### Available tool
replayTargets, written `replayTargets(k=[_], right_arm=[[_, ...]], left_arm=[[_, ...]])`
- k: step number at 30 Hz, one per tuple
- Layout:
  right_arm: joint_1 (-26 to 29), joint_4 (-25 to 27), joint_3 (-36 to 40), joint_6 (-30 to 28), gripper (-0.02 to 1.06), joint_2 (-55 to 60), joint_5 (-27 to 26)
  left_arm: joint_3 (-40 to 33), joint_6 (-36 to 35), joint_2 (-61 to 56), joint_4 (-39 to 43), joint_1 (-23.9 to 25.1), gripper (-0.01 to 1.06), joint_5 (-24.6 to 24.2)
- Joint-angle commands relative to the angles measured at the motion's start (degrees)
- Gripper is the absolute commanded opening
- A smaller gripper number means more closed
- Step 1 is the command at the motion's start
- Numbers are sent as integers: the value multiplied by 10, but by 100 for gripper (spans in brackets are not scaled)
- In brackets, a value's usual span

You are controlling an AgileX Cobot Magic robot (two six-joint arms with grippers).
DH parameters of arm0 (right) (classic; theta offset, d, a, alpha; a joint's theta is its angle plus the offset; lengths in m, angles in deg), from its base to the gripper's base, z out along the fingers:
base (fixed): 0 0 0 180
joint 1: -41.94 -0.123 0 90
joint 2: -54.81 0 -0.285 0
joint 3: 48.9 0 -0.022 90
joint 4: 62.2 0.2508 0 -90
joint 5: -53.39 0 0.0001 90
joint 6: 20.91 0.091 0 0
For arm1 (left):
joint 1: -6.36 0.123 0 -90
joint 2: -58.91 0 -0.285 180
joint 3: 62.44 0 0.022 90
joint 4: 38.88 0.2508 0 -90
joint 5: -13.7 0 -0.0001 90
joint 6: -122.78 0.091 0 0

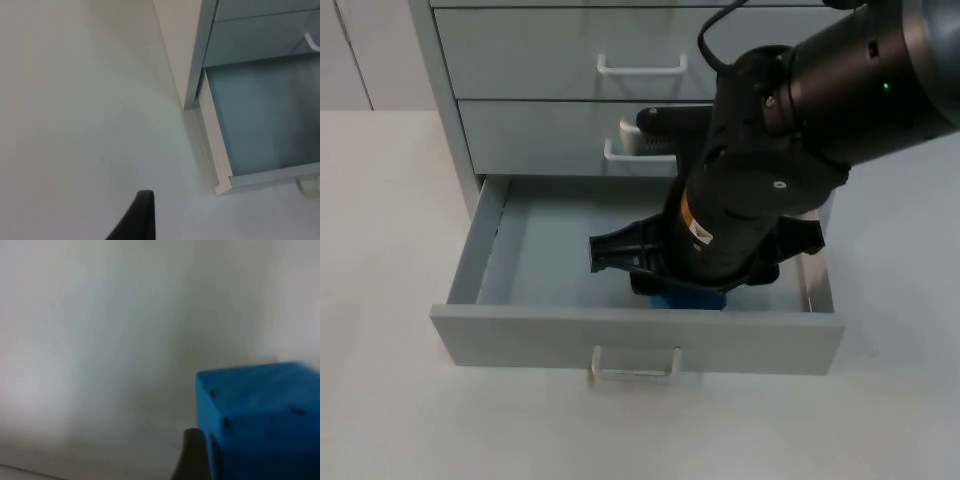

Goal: Open the drawer with the left hand, place the block into the drawer with the right hand, then close the drawer with the left hand.

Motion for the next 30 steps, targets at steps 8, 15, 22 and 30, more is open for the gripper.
replayTargets(k=[8, 15, 22, 30], right_arm=[[2, -6, -3, 2, 65, -9, 0], [0, 42, -3, -77, 65, -95, 42], [0, 173, -3, -273, 65, -188, 97], [0, 228, -2, -372, 65, -245, 162]], left_arm=[[-2, 0, -2, -9, -3, 104, 0], [-2, 0, -2, -9, -3, 104, 0], [-2, 0, -2, -14, -3, 104, 2], [-2, 0, -2, -16, -3, 104, 2]])
